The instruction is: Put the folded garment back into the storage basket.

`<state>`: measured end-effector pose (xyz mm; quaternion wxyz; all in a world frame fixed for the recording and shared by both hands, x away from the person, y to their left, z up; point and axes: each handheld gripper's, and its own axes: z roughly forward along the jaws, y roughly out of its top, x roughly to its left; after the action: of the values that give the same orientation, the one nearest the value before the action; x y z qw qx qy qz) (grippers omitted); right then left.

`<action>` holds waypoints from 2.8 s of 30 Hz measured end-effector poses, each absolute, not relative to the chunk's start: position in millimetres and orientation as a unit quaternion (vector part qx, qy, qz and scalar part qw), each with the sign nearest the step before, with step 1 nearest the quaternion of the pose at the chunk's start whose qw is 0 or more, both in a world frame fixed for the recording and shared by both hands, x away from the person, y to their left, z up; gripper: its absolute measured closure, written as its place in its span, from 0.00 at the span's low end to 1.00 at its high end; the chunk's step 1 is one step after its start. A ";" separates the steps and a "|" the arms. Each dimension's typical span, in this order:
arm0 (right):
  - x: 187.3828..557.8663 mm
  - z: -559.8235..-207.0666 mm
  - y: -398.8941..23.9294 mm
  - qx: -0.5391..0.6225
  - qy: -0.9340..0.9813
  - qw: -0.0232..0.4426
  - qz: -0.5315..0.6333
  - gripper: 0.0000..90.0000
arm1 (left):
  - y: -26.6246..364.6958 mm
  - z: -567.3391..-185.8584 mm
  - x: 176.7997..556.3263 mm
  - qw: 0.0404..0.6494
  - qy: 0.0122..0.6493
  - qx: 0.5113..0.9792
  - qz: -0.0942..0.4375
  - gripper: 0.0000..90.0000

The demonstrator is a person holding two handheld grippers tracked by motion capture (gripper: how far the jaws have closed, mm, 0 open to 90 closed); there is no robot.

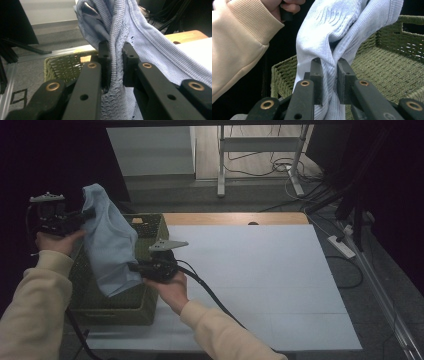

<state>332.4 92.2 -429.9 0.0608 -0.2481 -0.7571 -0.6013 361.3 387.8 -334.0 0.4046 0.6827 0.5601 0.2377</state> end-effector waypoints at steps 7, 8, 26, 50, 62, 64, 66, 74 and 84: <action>337.7 -430.8 107.9 -0.262 -0.762 0.080 -0.586 0.85 | 393.0 -336.2 365.8 0.396 0.567 0.681 0.239 0.89; 337.9 -430.4 110.0 -0.262 -0.763 0.081 -0.586 0.85 | 393.8 -336.4 366.4 0.394 0.568 0.681 0.240 0.89; 335.6 -443.3 127.8 -0.284 -0.780 0.100 -0.549 0.85 | 400.7 -359.7 375.1 0.367 0.583 0.689 0.226 0.89; 328.1 -456.0 142.4 -0.280 -0.807 0.088 -0.512 0.84 | 403.0 -396.0 381.1 0.329 0.600 0.700 0.205 0.89; 328.1 -452.7 148.3 -0.276 -0.818 0.085 -0.497 0.83 | 404.6 -401.4 382.8 0.322 0.604 0.701 0.200 0.89; 328.0 -451.1 149.7 -0.275 -0.819 0.085 -0.497 0.83 | 405.0 -400.9 382.9 0.322 0.604 0.701 0.200 0.89; 328.0 -449.8 151.2 -0.273 -0.819 0.086 -0.497 0.83 | 405.7 -400.6 383.0 0.322 0.605 0.701 0.200 0.89; 329.2 -451.9 153.5 -0.277 -0.820 0.094 -0.492 0.83 | 408.6 -400.0 382.0 0.322 0.607 0.699 0.199 0.89; 331.6 -454.9 154.9 -0.286 -0.820 0.094 -0.487 0.83 | 411.6 -398.3 380.6 0.322 0.607 0.699 0.200 0.89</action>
<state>331.6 154.9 -454.9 0.0941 -0.2862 -0.8196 -0.4873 380.6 411.6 -398.3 0.3221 0.6985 0.6071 0.1995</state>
